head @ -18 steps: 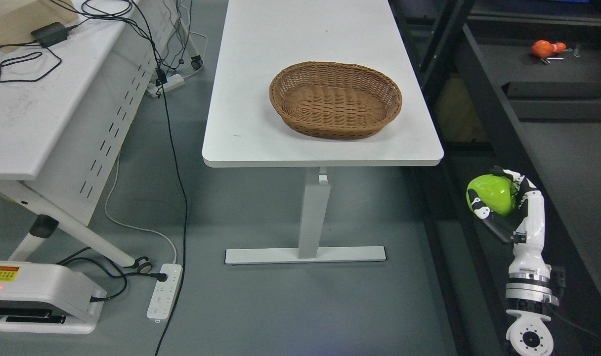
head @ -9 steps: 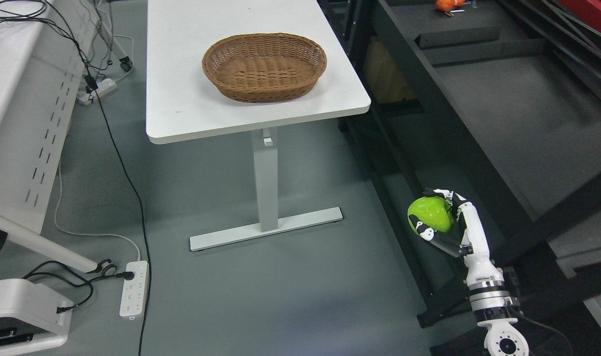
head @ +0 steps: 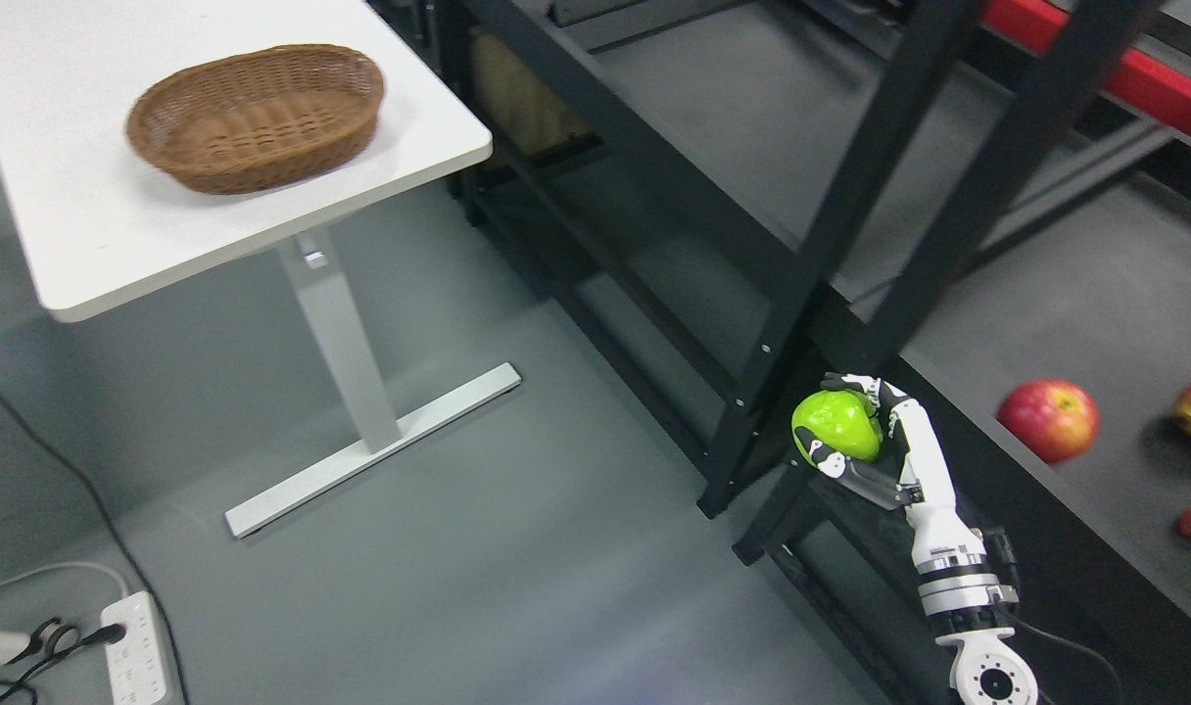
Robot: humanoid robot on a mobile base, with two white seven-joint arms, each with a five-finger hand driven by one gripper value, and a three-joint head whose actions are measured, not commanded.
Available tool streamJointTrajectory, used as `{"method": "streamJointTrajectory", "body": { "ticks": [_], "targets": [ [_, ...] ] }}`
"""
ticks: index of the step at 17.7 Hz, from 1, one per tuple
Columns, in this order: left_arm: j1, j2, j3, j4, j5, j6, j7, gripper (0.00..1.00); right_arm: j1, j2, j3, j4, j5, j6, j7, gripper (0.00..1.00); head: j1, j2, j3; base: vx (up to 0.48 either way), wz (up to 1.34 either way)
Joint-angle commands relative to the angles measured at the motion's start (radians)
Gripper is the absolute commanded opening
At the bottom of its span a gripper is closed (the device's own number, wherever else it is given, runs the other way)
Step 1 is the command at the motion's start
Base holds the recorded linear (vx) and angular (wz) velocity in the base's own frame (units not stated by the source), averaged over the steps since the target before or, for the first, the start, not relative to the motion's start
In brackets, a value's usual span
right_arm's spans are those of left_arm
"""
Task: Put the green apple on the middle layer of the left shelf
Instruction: 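Carry the held apple toward the dark shelf while the robot turns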
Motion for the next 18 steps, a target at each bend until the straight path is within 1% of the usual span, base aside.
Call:
{"method": "streamJointTrajectory", "body": {
  "ticks": [1,3,5,8,14,18],
  "targets": [
    [0.0,0.017,0.0,0.0,0.0,0.0,0.0,1.0,-0.08,-0.013,-0.137,-0.005,-0.002,0.052,-0.008,0.02,0.0,0.0,0.0,-0.161,-0.87],
    [0.0,0.017,0.0,0.0,0.0,0.0,0.0,1.0,-0.108,-0.017,-0.167,-0.005,0.0,0.074,-0.007,0.02,0.0,0.0,0.0,-0.14,-0.83],
    [0.0,0.017,0.0,0.0,0.0,0.0,0.0,1.0,-0.117,-0.032,-0.167,-0.005,0.0,0.091,-0.007,0.02,0.0,0.0,0.0,-0.12,-0.86],
    [0.0,0.017,0.0,0.0,0.0,0.0,0.0,1.0,-0.121,-0.034,-0.165,-0.005,0.0,0.095,-0.004,0.02,0.0,0.0,0.0,-0.061,-0.62],
    [0.0,0.017,0.0,0.0,0.0,0.0,-0.001,1.0,-0.124,-0.028,-0.164,-0.005,0.0,0.112,-0.004,0.02,0.0,0.0,0.0,0.04,-0.37],
    [0.0,0.017,0.0,0.0,0.0,0.0,0.0,1.0,-0.121,-0.028,-0.165,-0.005,0.0,0.115,-0.005,0.03,0.0,0.0,0.0,0.119,-0.53]
  ]
}}
